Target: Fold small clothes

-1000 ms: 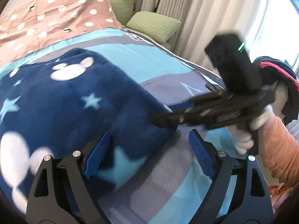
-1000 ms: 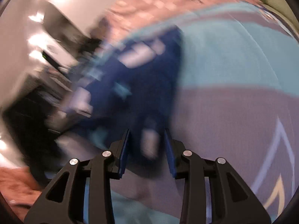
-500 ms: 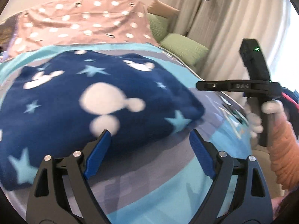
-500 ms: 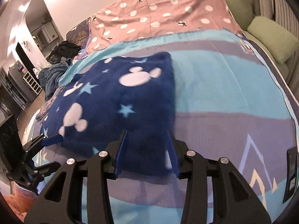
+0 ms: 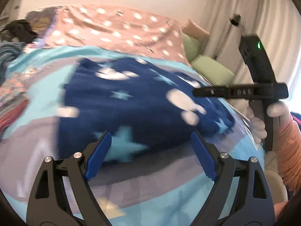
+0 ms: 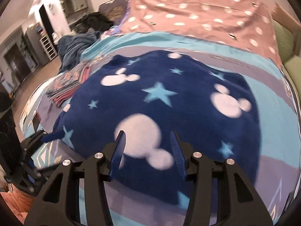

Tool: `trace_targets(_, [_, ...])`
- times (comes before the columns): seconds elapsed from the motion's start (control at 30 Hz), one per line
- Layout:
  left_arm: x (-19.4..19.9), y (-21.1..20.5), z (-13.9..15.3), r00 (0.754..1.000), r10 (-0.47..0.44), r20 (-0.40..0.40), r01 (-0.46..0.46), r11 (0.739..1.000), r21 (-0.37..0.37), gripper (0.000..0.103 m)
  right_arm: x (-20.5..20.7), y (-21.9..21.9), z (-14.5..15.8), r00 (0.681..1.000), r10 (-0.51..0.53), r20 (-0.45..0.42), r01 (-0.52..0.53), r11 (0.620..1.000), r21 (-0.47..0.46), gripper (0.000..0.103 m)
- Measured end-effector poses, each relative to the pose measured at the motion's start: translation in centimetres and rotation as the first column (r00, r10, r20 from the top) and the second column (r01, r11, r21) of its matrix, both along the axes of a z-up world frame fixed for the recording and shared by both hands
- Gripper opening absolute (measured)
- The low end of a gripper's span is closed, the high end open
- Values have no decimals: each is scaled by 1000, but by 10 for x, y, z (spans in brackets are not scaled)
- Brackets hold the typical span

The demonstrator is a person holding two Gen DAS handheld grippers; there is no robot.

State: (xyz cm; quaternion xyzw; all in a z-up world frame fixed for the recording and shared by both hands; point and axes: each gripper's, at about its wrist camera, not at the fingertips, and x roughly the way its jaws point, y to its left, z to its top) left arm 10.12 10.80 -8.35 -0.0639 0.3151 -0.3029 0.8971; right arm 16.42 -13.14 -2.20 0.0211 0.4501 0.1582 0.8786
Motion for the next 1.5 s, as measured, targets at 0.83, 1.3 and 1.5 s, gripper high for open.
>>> trace_targets(0.83, [56,93,-39,989,-57,-135,19,962,-271,36,89,198,-5,942,325,-77,-334,914,-232,54])
trace_targets(1.3, [70,93,-55,964,-160,-214,83,941,-327,49,110,217,-9,945,307,-116,-327,906,-267,54])
trace_targets(1.5, [54,98,-52,965,-200,-167,135,932,-337,33,132,237,-21,944,289,-161,-326,892,-314,61])
